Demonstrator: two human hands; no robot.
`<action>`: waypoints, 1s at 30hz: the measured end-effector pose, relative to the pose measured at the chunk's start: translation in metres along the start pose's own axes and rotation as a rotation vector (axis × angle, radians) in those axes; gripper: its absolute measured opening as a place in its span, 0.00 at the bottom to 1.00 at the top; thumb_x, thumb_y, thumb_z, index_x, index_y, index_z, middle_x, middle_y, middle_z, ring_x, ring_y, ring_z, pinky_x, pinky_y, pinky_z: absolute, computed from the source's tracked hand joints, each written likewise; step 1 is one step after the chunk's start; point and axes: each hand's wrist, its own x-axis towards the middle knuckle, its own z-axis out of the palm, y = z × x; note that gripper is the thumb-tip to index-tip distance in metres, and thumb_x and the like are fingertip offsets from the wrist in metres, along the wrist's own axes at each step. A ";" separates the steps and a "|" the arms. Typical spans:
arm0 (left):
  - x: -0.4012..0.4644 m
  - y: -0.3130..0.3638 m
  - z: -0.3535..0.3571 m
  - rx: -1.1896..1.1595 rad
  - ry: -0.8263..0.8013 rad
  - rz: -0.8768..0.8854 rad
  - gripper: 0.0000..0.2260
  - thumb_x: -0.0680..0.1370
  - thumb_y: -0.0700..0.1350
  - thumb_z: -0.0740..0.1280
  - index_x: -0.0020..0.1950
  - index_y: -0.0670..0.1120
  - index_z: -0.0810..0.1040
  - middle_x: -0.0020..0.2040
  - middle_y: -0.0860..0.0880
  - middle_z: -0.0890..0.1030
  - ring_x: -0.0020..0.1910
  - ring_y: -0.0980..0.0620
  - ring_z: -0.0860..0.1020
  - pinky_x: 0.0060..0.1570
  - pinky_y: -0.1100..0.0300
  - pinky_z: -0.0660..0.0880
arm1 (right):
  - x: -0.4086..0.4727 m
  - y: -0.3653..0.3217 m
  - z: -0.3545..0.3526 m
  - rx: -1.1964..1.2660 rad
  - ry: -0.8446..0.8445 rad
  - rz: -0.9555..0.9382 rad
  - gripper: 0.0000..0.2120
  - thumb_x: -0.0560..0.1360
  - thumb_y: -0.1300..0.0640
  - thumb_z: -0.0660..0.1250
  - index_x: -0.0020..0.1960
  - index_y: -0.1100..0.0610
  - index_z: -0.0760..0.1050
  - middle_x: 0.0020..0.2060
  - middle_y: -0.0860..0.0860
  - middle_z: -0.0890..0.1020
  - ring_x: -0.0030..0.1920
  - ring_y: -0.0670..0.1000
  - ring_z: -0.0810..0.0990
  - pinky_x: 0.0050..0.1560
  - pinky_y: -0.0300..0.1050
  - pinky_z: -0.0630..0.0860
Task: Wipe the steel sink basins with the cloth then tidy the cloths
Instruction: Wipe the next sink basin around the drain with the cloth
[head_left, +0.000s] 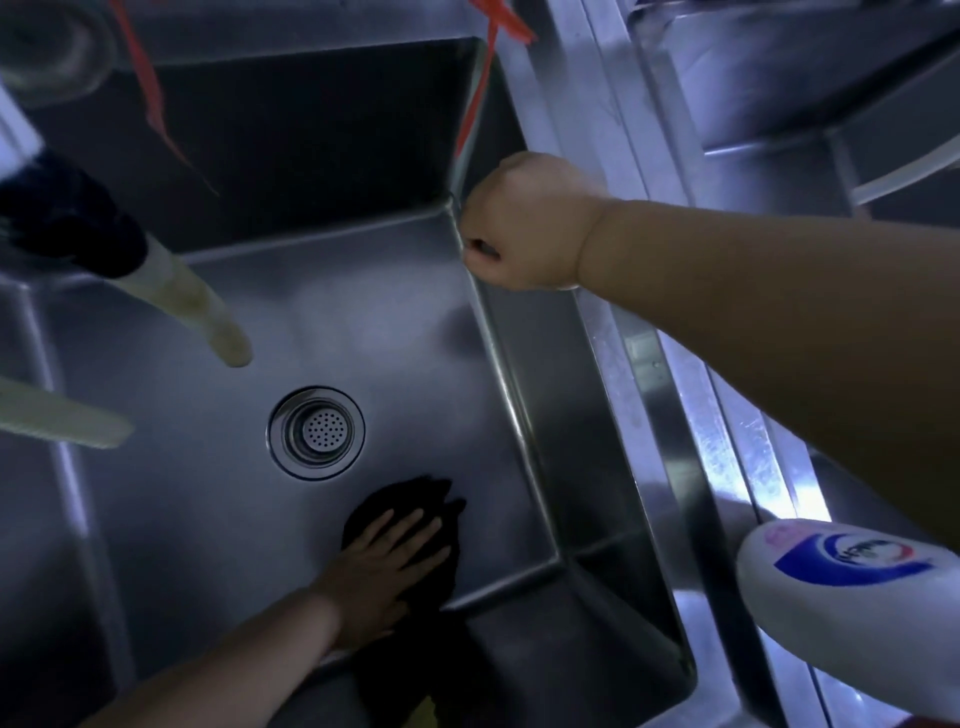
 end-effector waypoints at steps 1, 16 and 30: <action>0.014 -0.001 -0.004 0.022 0.067 -0.031 0.44 0.64 0.63 0.56 0.77 0.54 0.45 0.78 0.47 0.44 0.77 0.45 0.41 0.72 0.48 0.39 | 0.000 0.000 0.001 -0.001 -0.003 -0.008 0.15 0.76 0.50 0.53 0.35 0.56 0.68 0.31 0.51 0.69 0.34 0.56 0.69 0.44 0.51 0.74; 0.083 -0.086 -0.082 -0.009 0.337 -0.445 0.34 0.76 0.62 0.57 0.75 0.49 0.48 0.76 0.41 0.49 0.75 0.44 0.35 0.69 0.47 0.30 | 0.001 -0.001 0.003 -0.036 -0.018 -0.025 0.13 0.78 0.52 0.53 0.36 0.55 0.66 0.32 0.50 0.69 0.36 0.55 0.68 0.42 0.48 0.72; -0.042 -0.006 -0.036 -0.063 -0.123 -0.167 0.32 0.80 0.55 0.57 0.77 0.53 0.39 0.71 0.49 0.31 0.69 0.49 0.26 0.68 0.52 0.30 | 0.000 -0.094 0.025 -0.239 -0.281 -0.170 0.10 0.75 0.60 0.59 0.50 0.56 0.78 0.47 0.54 0.82 0.48 0.58 0.80 0.51 0.49 0.76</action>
